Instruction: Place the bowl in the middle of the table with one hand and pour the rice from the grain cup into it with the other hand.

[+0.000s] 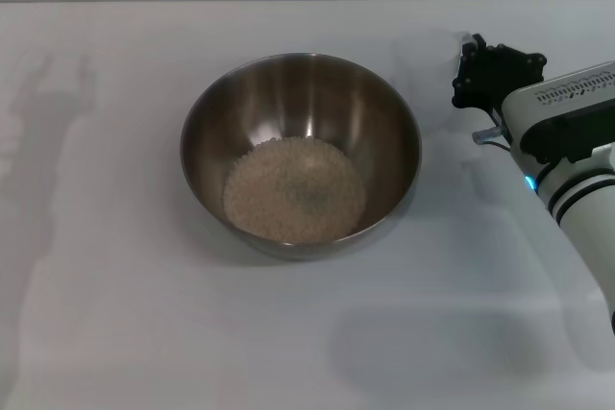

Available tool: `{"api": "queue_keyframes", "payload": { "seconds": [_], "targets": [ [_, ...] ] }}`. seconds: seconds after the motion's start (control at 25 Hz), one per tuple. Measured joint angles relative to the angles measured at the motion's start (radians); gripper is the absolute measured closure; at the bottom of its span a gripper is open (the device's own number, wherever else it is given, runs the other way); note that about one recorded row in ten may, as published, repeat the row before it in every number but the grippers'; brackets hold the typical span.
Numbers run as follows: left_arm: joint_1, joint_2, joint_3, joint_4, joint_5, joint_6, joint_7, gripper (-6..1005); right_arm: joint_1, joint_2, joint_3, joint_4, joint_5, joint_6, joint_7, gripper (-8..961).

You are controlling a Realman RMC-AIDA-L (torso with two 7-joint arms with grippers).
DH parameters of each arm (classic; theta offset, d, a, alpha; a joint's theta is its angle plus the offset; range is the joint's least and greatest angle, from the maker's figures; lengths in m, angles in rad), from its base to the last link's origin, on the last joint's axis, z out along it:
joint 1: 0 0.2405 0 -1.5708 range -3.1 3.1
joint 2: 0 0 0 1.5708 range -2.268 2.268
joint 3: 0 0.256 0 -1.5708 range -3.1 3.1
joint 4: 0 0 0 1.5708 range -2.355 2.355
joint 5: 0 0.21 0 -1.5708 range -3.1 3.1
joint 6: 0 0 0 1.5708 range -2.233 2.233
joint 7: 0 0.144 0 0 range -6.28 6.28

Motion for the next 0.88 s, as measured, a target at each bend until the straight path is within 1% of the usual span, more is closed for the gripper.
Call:
{"api": "queue_keyframes", "payload": {
  "seconds": [0.16,0.32,0.44,0.48,0.56,0.64,0.68,0.72,0.8,0.88],
  "targets": [
    [0.002,0.0,0.0,0.0,0.0,0.005,0.0,481,0.006,-0.001,-0.01,-0.017,-0.009,0.03,0.062,927],
    [0.005,0.0,0.0,0.0,0.0,0.007,0.0,473,0.005,-0.002,-0.013,-0.021,-0.014,0.051,0.077,906],
    [0.006,0.0,0.0,0.001,0.0,0.007,-0.001,468,-0.009,-0.002,-0.027,-0.023,-0.022,0.045,0.085,750],
    [0.006,0.0,0.0,0.001,0.0,0.007,-0.001,466,-0.028,-0.003,-0.059,-0.025,-0.023,0.015,0.091,698],
    [0.006,0.0,0.0,0.001,0.0,0.007,-0.001,463,-0.038,-0.003,-0.077,-0.027,-0.023,-0.005,0.094,686],
    [0.005,0.0,0.0,0.002,0.0,0.008,0.0,459,-0.07,-0.005,-0.133,-0.038,-0.024,-0.081,0.11,674],
    [0.005,0.0,0.0,0.003,0.0,0.008,0.0,457,-0.104,-0.007,-0.196,-0.058,-0.026,-0.184,0.136,668],
    [0.005,0.0,0.0,0.005,0.0,0.008,0.002,456,-0.104,-0.007,-0.196,-0.058,-0.026,-0.184,0.136,662],
    [0.005,0.0,0.0,0.013,-0.003,0.008,0.004,452,-0.136,-0.007,-0.252,-0.101,-0.04,-0.337,0.193,650],
    [0.005,0.0,0.0,0.02,-0.005,0.007,0.003,448,-0.14,-0.007,-0.263,-0.142,-0.057,-0.459,0.262,643]
  ]
}}
